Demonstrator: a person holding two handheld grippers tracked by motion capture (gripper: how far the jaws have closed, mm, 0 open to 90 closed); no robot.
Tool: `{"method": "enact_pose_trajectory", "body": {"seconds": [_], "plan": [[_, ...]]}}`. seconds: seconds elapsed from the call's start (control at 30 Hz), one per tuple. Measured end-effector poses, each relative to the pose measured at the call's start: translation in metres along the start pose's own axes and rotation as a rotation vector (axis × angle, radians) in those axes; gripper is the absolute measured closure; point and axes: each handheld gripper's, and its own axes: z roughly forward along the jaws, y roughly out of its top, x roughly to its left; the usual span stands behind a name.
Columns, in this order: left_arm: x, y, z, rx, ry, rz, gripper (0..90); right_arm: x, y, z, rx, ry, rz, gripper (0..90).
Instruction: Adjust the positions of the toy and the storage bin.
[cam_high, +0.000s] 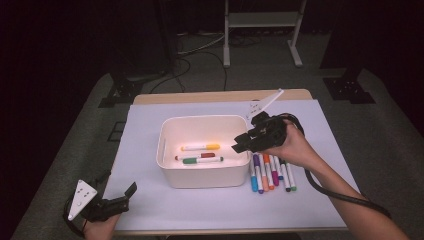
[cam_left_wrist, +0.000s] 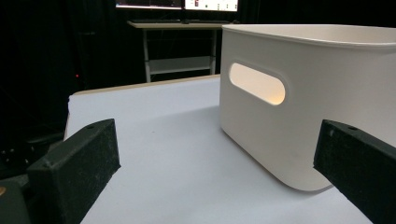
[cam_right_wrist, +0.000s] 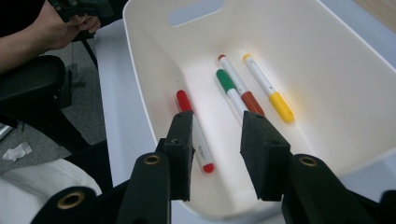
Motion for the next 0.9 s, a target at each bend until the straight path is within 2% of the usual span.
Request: {"method": "enact_pose_trajectory", "body": {"seconds": [0.3, 0.5, 0.6, 0.9], "plan": [[0.000, 0.000, 0.000, -0.001, 0.001, 0.000, 0.0, -0.008, -0.029, -0.023, -0.032, -0.049, 0.059, 60.8], [-0.001, 0.000, 0.000, -0.002, 0.001, 0.005, 0.0, -0.019, -0.061, -0.035, -0.053, -0.094, 0.118, 57.8], [-0.001, 0.000, 0.000, -0.002, 0.001, 0.005, 0.0, -0.026, -0.085, -0.038, -0.055, -0.123, 0.163, 56.8], [-0.002, 0.000, 0.001, 0.004, 0.000, 0.005, 0.0, -0.042, -0.143, -0.034, -0.013, -0.195, 0.271, 55.4]]}}
